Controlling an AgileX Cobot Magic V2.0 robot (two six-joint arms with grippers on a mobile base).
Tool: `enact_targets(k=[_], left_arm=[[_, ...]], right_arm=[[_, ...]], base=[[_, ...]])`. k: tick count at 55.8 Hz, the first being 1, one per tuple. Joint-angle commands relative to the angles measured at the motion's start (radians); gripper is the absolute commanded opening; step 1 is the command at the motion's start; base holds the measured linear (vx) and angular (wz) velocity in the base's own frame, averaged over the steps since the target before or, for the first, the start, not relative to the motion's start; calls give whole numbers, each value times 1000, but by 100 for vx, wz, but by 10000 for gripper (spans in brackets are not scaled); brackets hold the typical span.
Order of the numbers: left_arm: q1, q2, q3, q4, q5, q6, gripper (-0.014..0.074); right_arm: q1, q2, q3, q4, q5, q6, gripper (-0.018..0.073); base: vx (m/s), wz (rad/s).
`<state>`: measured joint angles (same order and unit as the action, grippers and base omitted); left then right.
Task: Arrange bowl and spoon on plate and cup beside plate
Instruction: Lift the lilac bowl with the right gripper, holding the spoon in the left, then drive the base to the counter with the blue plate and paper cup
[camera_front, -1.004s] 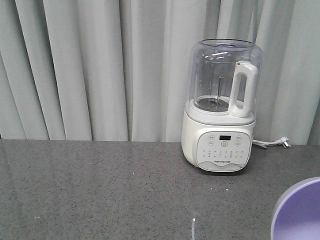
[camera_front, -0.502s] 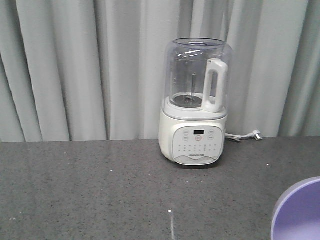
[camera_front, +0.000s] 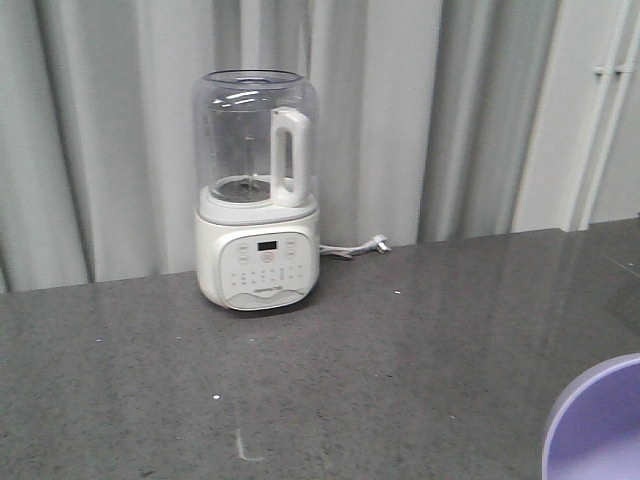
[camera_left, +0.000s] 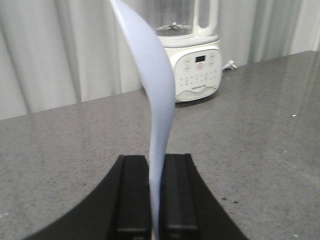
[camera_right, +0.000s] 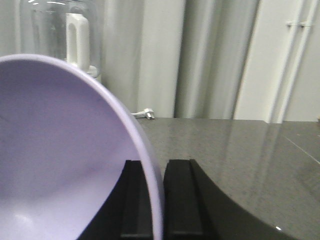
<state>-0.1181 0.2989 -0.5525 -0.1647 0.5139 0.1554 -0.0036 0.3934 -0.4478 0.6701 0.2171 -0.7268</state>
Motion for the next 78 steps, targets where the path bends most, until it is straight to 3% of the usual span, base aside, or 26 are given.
enact_targets(k=[1, 78], left_arm=[[-8, 10, -24, -10, -83, 0, -3], [-8, 10, -24, -10, -83, 0, -3]], right_arm=[[-2, 5, -29, 14, -82, 1, -9], [-2, 5, -29, 14, -82, 1, -9]], base=[[-14, -54], [-11, -59]])
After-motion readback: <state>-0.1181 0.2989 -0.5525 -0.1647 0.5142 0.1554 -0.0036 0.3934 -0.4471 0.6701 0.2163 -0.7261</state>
